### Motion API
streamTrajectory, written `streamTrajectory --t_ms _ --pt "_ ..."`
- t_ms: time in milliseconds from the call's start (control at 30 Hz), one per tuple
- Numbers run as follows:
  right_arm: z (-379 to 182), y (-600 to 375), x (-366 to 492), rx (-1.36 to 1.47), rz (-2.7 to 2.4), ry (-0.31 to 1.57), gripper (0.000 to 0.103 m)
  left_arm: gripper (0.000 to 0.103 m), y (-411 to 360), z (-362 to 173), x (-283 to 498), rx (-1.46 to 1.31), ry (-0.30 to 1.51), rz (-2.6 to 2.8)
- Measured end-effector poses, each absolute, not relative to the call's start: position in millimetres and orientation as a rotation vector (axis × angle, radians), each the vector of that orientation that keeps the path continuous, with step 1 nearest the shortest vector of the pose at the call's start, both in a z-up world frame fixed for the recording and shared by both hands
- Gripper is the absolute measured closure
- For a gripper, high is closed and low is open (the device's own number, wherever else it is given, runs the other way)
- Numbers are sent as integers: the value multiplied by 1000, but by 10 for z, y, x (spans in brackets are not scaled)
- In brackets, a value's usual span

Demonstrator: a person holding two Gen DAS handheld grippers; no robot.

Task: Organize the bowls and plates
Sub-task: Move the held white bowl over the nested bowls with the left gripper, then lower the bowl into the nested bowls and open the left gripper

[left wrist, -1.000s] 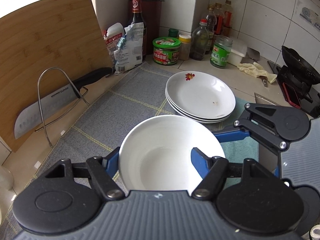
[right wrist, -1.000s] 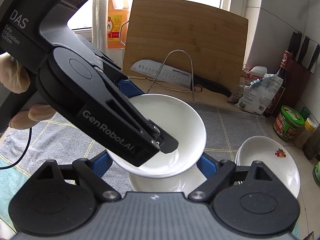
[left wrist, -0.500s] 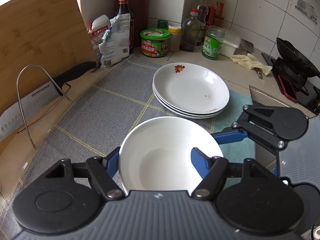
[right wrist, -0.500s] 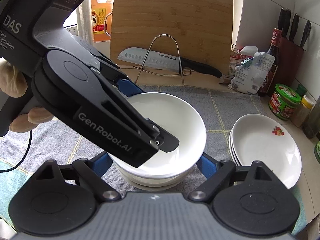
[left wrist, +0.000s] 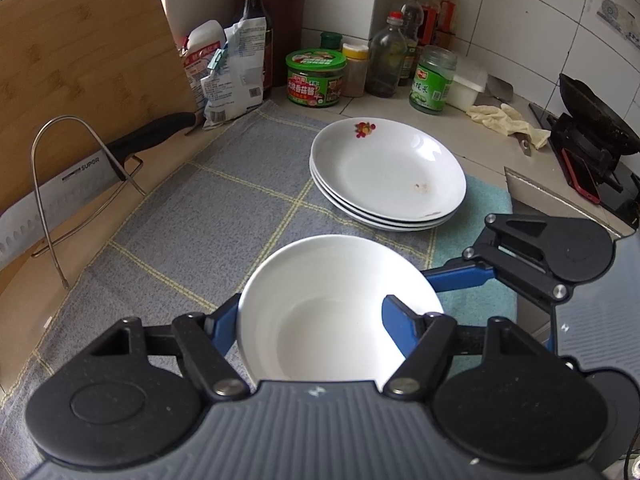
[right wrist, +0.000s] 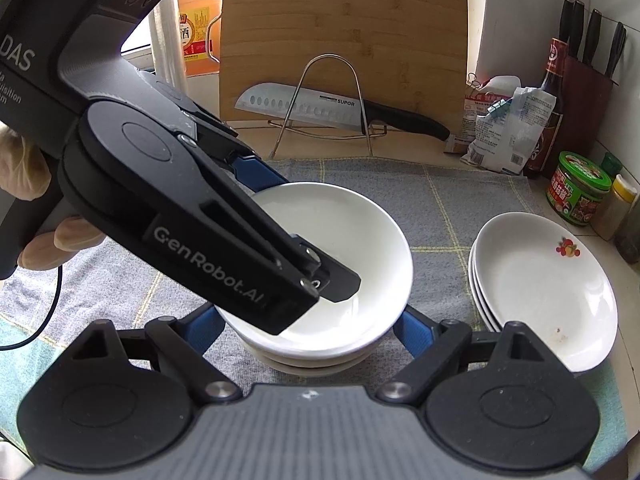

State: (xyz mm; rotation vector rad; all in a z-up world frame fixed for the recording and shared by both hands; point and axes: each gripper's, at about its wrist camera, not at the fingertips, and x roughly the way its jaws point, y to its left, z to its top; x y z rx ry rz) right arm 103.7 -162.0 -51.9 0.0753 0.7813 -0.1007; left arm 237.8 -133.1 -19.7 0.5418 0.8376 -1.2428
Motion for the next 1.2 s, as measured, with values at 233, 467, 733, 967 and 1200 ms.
streamTrajectory --t_ms 233,467,733,967,1200 --pt "-532 -1609 1035 70 -102 780 10 31 -1342 -222 2386 536 846 -1237" --pt "-539 -1603 1044 67 -106 781 9 29 -1337 -228 2393 529 840 -1231" --pt "-534 -1607 1037 71 -98 769 0 9 -1210 -113 2414 498 736 -1181" --pt "-423 -1592 928 80 -101 713 0 8 -921 -5 2522 417 688 -1079" --pt "-417 -1518 922 70 -77 712 0 8 -622 -14 2536 347 690 -1009"
